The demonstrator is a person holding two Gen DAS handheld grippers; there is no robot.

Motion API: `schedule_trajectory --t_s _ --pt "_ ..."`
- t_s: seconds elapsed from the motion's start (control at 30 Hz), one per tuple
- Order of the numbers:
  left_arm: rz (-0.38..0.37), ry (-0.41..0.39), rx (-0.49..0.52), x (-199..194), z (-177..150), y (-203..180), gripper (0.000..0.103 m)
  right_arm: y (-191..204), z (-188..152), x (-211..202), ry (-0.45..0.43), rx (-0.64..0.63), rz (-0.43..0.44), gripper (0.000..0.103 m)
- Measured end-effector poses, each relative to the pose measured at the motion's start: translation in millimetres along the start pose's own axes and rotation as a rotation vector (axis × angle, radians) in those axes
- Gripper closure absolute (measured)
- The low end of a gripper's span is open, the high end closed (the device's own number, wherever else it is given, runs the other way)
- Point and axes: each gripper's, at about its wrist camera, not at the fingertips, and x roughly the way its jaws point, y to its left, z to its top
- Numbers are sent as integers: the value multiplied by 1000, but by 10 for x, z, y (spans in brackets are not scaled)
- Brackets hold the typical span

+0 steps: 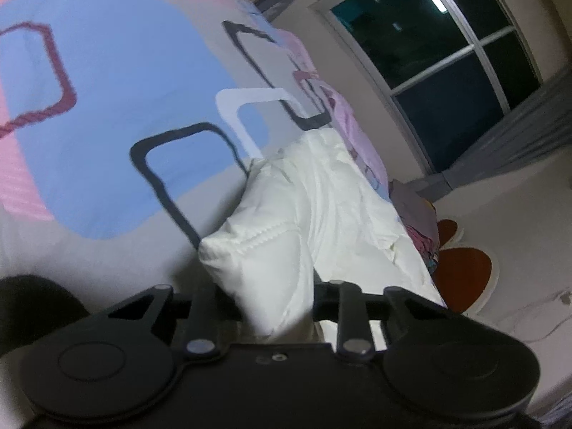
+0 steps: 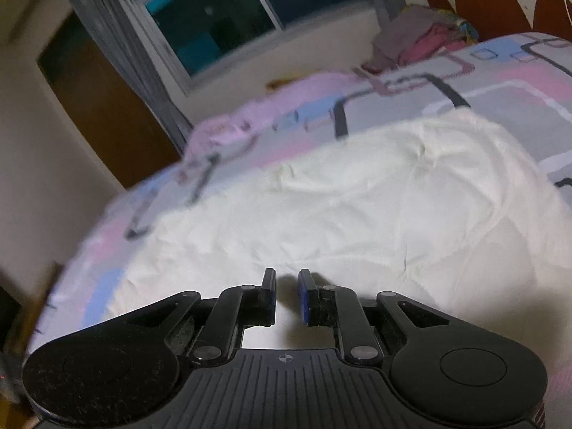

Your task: Fold large clothes

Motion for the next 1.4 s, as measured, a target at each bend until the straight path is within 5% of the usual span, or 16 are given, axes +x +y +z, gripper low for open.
schedule_trajectory --t_s 0.13,0.37,0.6,0.9,1.17,1.3,1.4 --pt "-20 -10 51 -23 24 -46 79 -110 -93 325 83 -24 -78 103" --pt "-10 -6 98 -19 22 -134 79 -215 -121 377 114 11 -69 103" --pt "-6 -2 129 -46 19 -161 79 42 -17 -13 16 -17 -19 103" --pt "-37 -20 210 -138 36 -314 79 -1 -204 582 120 -27 -66 103" --pt "-48 -14 271 -192 63 -425 79 39 -91 99 94 13 -29 103" --pt "-84 -19 351 -255 51 -577 79 -57 -271 309 206 57 -40 103" --pt "-100 -17 421 -284 -1 -749 79 -108 -320 472 208 74 -42 103"
